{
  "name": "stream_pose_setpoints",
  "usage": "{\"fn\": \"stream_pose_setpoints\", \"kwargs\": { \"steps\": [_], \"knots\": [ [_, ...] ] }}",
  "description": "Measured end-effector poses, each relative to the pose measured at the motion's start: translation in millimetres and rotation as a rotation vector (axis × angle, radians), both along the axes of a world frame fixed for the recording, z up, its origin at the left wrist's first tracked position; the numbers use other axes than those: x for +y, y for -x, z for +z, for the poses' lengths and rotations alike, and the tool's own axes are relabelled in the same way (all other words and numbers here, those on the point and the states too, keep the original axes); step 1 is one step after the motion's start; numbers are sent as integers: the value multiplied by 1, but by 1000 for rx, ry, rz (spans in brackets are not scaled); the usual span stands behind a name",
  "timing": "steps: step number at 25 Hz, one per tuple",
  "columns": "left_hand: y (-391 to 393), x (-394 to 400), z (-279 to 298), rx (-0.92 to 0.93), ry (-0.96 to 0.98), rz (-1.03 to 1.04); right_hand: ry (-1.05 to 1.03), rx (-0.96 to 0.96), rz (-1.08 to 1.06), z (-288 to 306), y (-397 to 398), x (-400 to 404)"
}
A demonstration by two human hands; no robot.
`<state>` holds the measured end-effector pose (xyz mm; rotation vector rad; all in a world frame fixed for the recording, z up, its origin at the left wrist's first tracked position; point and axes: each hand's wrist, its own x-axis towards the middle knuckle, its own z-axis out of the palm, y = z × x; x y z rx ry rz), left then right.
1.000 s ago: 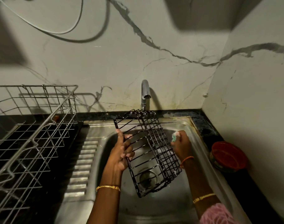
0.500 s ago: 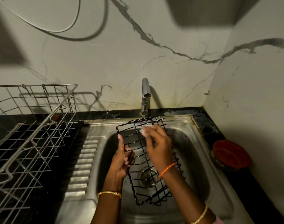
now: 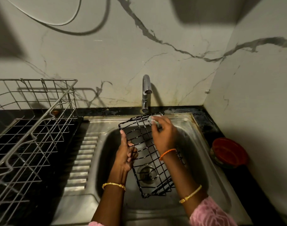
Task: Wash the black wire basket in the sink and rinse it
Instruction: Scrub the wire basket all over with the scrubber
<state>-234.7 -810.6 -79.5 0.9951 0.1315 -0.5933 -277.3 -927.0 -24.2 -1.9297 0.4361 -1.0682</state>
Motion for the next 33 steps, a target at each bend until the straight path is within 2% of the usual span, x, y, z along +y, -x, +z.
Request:
{"fn": "stream_pose_setpoints", "kwargs": {
  "steps": [3,5,9,12,14,17,20,25,28,33],
  "knots": [
    [-1,-2,-3,32,-22,9,186,-40,228,-1,4,23],
    [-4,-2,-2,37,-28,17,227,-7,291,5,0,9],
    [-10,-6,7,2,-26,-7,127,170,-22,12,-24,-49],
    [-16,-17,9,-43,-73,-43,79,240,-106,10,-39,-61],
    [-18,-24,9,-60,-95,-52,54,212,-80,13,-40,-45],
    [-23,-26,11,-41,-80,-37,187,77,95,10,-29,-8],
    [-21,-26,14,-50,-89,-35,280,-10,195,3,-27,-9],
    [-12,-17,11,-30,-124,-28,30,48,21,5,-33,-52],
    [-7,-15,7,-10,-184,-18,-74,82,-30,4,-29,-49],
    [-3,-15,-2,-65,-249,56,117,-92,75,-6,-9,6]
  ]
}}
